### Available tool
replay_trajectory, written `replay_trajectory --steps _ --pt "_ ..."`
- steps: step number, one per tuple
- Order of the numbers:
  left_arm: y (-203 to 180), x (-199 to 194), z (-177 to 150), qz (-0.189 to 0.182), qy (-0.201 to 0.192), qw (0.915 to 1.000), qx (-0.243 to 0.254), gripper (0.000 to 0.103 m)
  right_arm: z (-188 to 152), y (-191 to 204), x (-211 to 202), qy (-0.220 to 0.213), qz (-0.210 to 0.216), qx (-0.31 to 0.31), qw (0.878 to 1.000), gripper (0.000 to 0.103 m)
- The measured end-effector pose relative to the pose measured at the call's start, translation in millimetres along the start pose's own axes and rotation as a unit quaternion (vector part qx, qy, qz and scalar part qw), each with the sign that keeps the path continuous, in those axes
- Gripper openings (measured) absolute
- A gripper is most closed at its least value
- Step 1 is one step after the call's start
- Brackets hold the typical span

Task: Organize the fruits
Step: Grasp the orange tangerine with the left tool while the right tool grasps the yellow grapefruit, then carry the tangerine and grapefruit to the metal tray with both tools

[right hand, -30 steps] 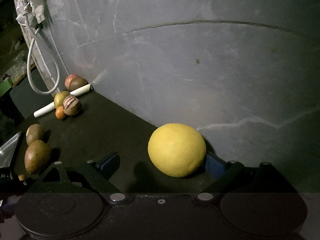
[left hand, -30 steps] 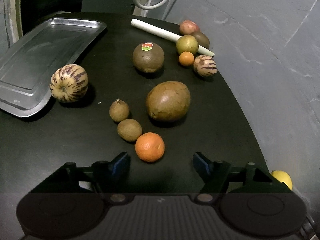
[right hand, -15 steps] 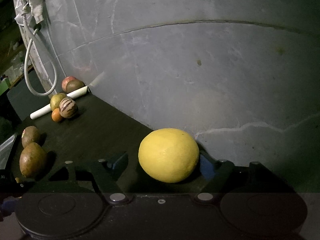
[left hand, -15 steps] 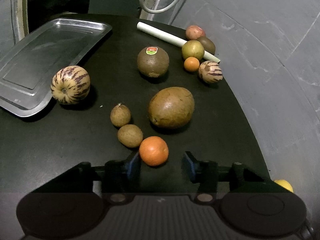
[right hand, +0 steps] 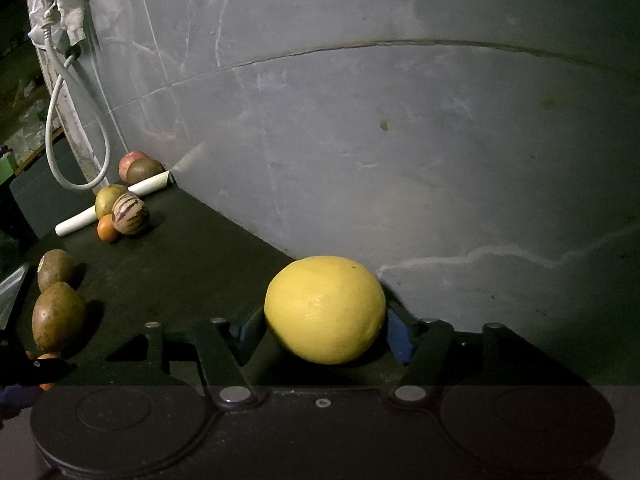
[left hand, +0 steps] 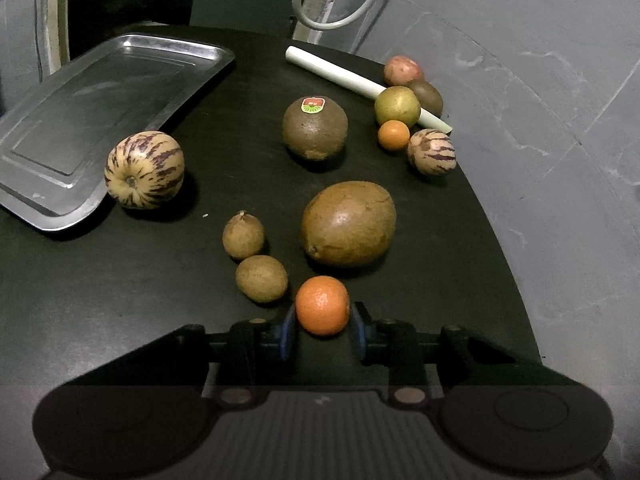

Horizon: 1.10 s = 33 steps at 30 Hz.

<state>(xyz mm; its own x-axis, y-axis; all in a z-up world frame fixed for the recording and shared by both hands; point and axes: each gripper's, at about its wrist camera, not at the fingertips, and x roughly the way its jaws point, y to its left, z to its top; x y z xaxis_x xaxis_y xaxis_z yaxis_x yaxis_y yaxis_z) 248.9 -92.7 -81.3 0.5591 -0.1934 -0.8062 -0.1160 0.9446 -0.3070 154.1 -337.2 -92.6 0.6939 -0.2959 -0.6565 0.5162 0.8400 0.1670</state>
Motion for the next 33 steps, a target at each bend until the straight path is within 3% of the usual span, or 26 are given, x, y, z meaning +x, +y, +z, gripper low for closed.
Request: replay_trajectory --steps 19,33 --pt "-23.8 0.6 -14.1 -0.036 0.019 0.9971 0.064 0.031 -3.3 -1.9 -4.1 0.005 0.021 -0.001 1.000 0.064" --pt "-26.2 -7.0 -17.9 -0.078 0.025 0.9930 0.085 0.031 -5.4 4.1 -7.5 0.019 0.068 -0.003 0.997 0.063"
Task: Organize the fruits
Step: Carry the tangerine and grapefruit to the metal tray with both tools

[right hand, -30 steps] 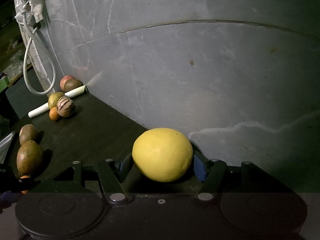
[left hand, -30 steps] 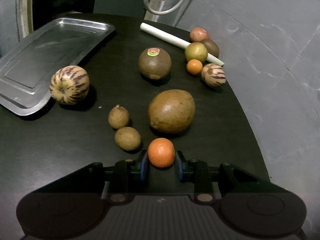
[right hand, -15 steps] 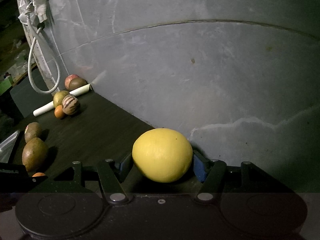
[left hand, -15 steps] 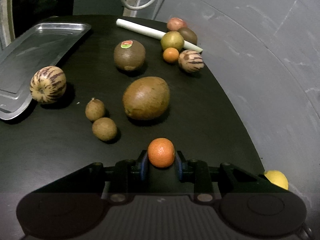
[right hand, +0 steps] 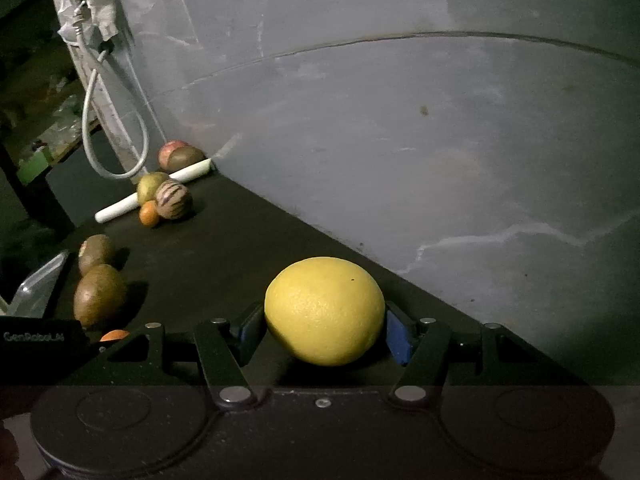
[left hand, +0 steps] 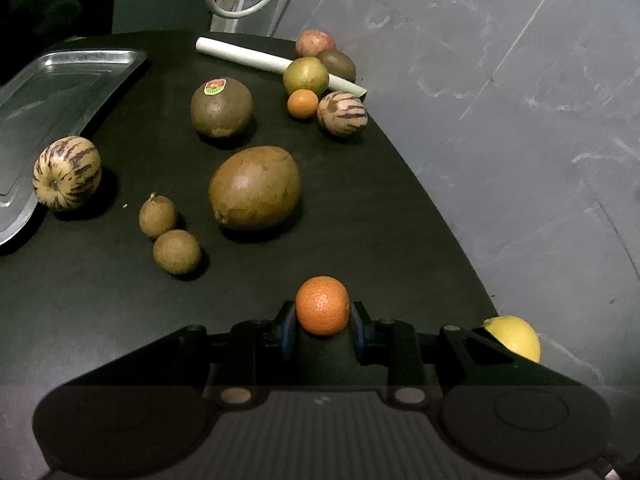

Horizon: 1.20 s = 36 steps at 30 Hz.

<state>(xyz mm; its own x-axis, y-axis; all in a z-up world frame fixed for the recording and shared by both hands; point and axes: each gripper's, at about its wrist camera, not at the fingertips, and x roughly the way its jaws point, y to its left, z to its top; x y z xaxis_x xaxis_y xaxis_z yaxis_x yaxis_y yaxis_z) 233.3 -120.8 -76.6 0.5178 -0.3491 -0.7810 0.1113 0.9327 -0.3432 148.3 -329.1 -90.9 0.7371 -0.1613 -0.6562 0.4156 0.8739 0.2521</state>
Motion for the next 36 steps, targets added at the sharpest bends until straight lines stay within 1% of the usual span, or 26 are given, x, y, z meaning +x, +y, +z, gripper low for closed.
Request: replay_trajectory --steps 9,13,16,21,23,27,32,36 --pt "18.7 -28.6 14.2 -0.004 -0.026 0.9996 -0.010 0.031 10.0 27.2 -5.2 -0.005 0.050 -0.010 0.999 0.064" --pt "38.3 -44.9 26.2 -0.005 -0.043 0.9989 -0.019 0.031 12.8 52.1 -10.4 -0.009 0.076 -0.028 0.997 0.064" --pt "61.7 -56.6 39.1 -0.007 -0.055 0.9979 -0.034 0.031 14.3 76.8 -15.6 -0.010 0.099 -0.045 0.994 0.064" --pt "113.7 -73.1 70.9 -0.021 -0.072 0.9961 -0.045 0.031 14.3 132.3 -23.3 -0.018 0.125 -0.065 0.990 0.064" --pt "135.7 -77.6 86.0 -0.029 -0.077 0.9958 -0.041 0.031 13.3 158.9 -26.8 -0.025 0.125 -0.070 0.989 0.064" --pt "187.6 -86.5 123.8 -0.032 -0.086 0.9954 -0.025 0.031 11.4 213.0 -29.0 -0.030 0.127 -0.054 0.990 0.064" --pt "248.4 -78.0 175.5 -0.016 -0.085 0.9962 0.011 0.031 12.3 281.7 -15.4 -0.037 0.144 -0.025 0.989 0.064" --pt "286.1 -58.0 213.7 -0.008 -0.085 0.9959 0.028 0.031 13.4 332.2 5.6 -0.037 0.157 -0.045 0.986 0.064"
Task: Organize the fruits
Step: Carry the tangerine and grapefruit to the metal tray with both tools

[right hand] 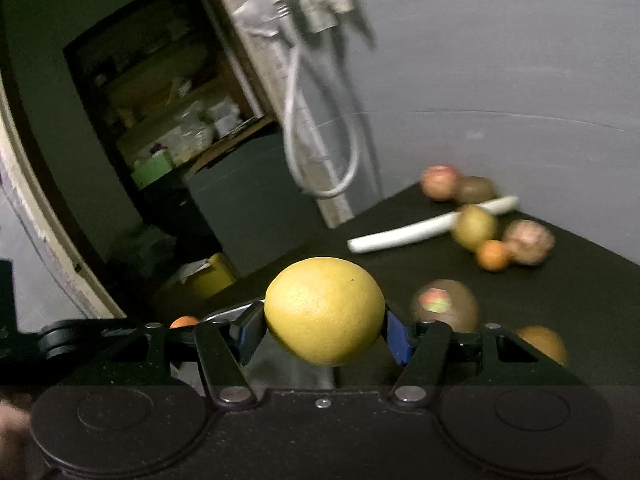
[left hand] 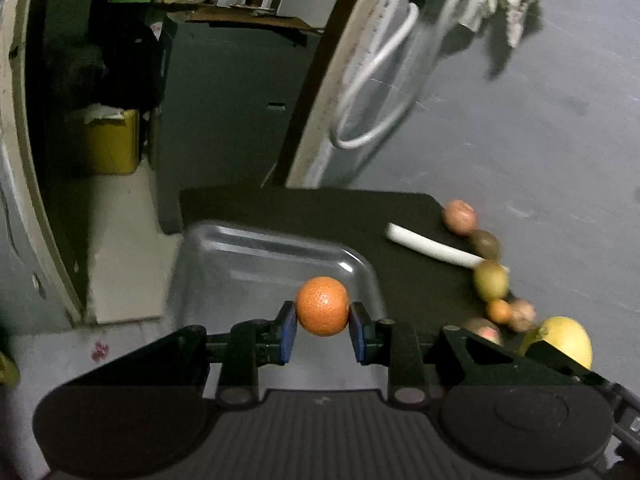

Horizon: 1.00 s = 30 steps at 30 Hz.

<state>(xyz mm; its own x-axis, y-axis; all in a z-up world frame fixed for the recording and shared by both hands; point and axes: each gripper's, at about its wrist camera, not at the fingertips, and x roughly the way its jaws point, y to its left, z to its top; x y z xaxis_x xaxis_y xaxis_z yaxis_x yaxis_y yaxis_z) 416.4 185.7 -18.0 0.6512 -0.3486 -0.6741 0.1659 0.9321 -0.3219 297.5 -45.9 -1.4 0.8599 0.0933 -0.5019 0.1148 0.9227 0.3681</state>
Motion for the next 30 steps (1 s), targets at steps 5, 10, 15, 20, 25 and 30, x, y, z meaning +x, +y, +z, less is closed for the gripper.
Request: replay_trajectory --steps 5,10,15,20,25,30 --pt "34.3 37.4 22.9 -0.011 0.017 0.9998 0.006 0.031 2.4 37.2 58.1 0.026 0.007 -0.051 0.998 0.064" --pt "56.0 67.3 34.4 -0.017 0.033 0.9992 0.010 0.031 -5.4 56.6 109.6 0.056 -0.004 -0.110 0.992 0.064" --pt "66.7 88.4 35.0 -0.013 0.053 0.9984 0.016 0.031 -13.6 62.0 149.6 0.089 -0.026 -0.143 0.985 0.064" --pt "71.9 98.3 30.2 -0.011 0.065 0.9975 0.024 0.031 -23.1 69.3 170.2 0.108 -0.033 -0.179 0.977 0.064" --pt "73.5 99.8 28.2 -0.012 0.063 0.9973 0.034 0.031 -32.6 74.1 177.8 0.113 -0.036 -0.203 0.972 0.064" --pt "71.8 99.2 28.6 -0.014 0.064 0.9973 0.034 0.052 -35.5 79.9 182.9 0.125 -0.035 -0.221 0.966 0.064"
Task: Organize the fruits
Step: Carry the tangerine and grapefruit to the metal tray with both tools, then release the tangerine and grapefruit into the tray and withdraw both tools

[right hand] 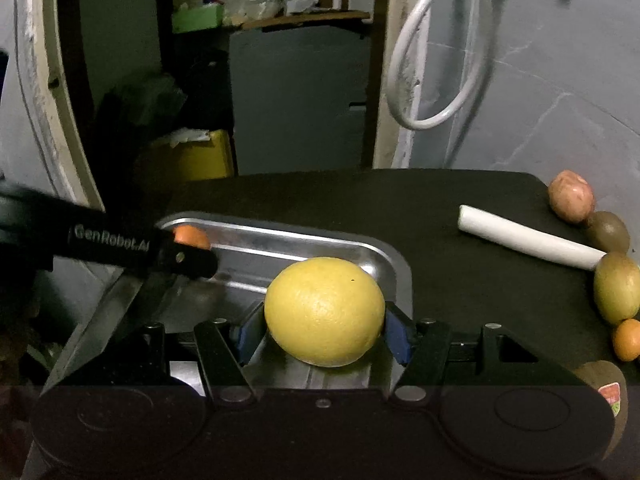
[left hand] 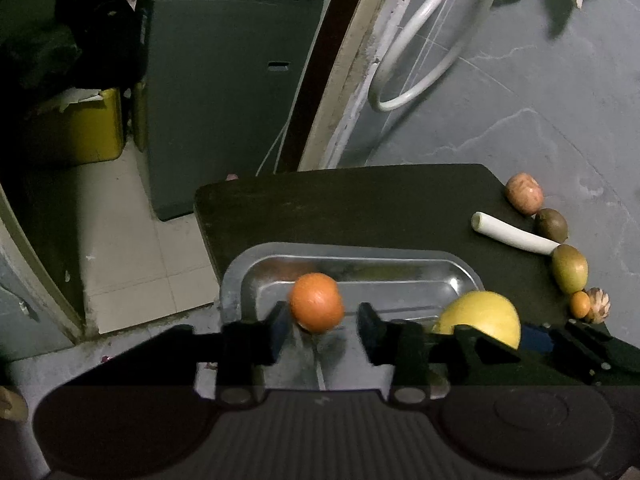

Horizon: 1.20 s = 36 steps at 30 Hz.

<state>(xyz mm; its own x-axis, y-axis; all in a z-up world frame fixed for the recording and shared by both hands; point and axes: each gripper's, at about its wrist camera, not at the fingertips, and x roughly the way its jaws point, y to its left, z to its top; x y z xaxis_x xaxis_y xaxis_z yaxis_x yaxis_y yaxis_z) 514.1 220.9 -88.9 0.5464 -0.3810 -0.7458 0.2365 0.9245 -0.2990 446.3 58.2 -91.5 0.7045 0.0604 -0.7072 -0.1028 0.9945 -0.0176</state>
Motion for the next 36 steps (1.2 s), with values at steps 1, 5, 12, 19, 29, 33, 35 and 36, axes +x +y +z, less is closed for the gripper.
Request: replay_trajectory --steps 1,5,12,19,29,33,35,36 --pt "-0.5 -1.1 -0.2 0.000 -0.001 1.0000 0.000 0.059 -0.7 1.3 -1.5 -0.001 -0.002 -0.005 1.000 0.064" --pt "-1.5 -3.6 -0.1 -0.003 0.001 1.0000 -0.008 0.063 -2.1 3.2 -8.3 -0.003 -0.001 -0.011 1.000 0.065" --pt "-9.1 -25.0 0.3 -0.009 -0.013 0.9996 -0.023 0.082 -0.5 1.5 -43.6 -0.039 0.000 -0.014 0.999 0.078" --pt "-28.4 -66.4 -3.5 -0.020 -0.046 0.9986 -0.017 0.101 -19.2 -9.1 -115.6 -0.093 0.002 0.015 0.996 0.097" --pt "-74.1 -110.9 -40.8 -0.047 -0.055 0.9964 0.044 0.102 -73.8 -30.8 -218.9 -0.124 -0.035 0.047 0.990 0.102" --pt "-97.0 -126.7 -62.8 -0.065 -0.051 0.9930 0.085 0.102 -101.3 -39.4 -249.0 -0.115 -0.064 0.057 0.990 0.102" --pt "-108.0 -130.7 -73.2 -0.075 -0.046 0.9905 0.106 0.102 -115.5 -43.3 -262.1 -0.107 -0.080 0.066 0.989 0.102" --pt "-112.3 -132.5 -78.5 -0.081 -0.043 0.9891 0.116 0.102 -120.9 -44.8 -266.3 -0.103 -0.086 0.071 0.988 0.102"
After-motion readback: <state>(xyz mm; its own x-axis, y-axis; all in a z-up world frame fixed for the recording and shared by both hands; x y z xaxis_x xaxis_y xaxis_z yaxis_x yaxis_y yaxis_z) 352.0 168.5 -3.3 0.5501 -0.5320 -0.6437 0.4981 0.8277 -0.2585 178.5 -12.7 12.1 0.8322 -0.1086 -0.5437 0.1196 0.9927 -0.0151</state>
